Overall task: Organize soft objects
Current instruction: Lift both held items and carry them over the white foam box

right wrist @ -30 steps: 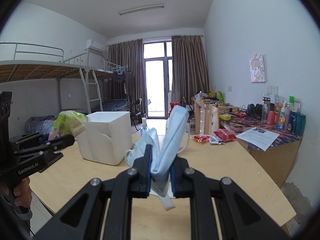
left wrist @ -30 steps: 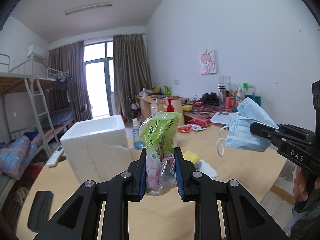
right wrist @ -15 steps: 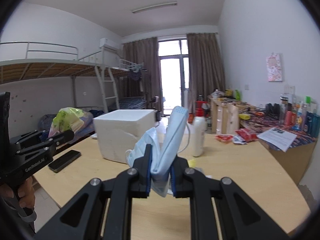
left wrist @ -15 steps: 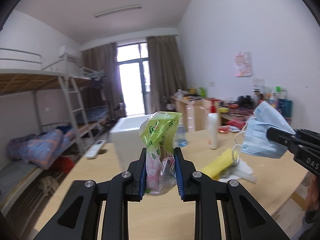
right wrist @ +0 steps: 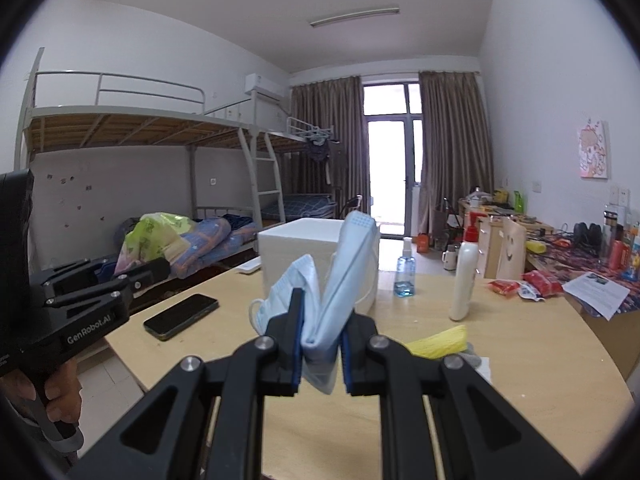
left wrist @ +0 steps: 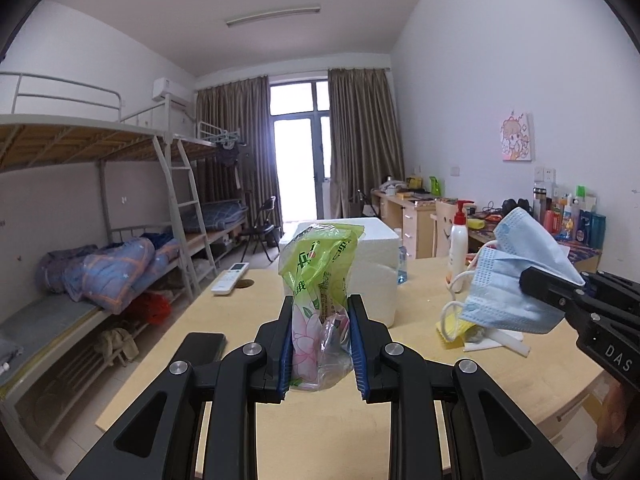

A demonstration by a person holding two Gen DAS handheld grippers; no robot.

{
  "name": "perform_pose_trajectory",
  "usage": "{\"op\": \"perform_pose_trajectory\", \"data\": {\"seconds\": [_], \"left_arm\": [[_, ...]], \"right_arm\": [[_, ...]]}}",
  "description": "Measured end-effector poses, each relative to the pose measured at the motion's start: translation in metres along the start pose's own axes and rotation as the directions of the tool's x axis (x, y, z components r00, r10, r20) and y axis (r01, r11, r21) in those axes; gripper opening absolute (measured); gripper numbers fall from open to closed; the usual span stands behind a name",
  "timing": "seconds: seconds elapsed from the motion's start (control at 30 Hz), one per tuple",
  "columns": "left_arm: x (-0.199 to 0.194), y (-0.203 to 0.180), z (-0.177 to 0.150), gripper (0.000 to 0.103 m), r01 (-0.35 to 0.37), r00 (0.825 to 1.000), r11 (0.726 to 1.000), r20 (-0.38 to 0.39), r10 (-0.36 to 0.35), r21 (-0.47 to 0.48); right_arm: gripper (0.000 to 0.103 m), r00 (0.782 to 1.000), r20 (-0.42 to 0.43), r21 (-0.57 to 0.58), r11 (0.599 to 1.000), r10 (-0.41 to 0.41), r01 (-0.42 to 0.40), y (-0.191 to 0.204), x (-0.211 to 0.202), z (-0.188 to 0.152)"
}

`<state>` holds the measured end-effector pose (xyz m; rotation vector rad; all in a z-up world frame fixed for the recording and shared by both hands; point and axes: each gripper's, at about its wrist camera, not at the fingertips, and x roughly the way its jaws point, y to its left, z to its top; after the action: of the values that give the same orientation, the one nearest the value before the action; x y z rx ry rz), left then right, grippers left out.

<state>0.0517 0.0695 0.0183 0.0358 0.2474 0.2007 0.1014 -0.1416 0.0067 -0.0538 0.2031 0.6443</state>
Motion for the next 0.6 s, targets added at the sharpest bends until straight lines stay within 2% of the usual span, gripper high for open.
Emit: {"op": "perform_pose_trajectory", "data": {"seconds": [0.23, 0.6], "left_arm": [[-0.001, 0.002, 0.003, 0.026, 0.000, 1.000, 1.000, 0.001, 0.000, -0.018], [0.019, 0.005, 0.023, 0.026, -0.013, 1.000, 0.999, 0.009, 0.013, -0.030]], "right_arm": [[0.019, 1.000, 0.002, -0.019, 1.000, 0.014, -0.014, 0.005, 0.000, 0.005], [0.019, 1.000, 0.017, -0.009, 1.000, 0.007, -0.007, -0.004, 0.016, 0.023]]}}
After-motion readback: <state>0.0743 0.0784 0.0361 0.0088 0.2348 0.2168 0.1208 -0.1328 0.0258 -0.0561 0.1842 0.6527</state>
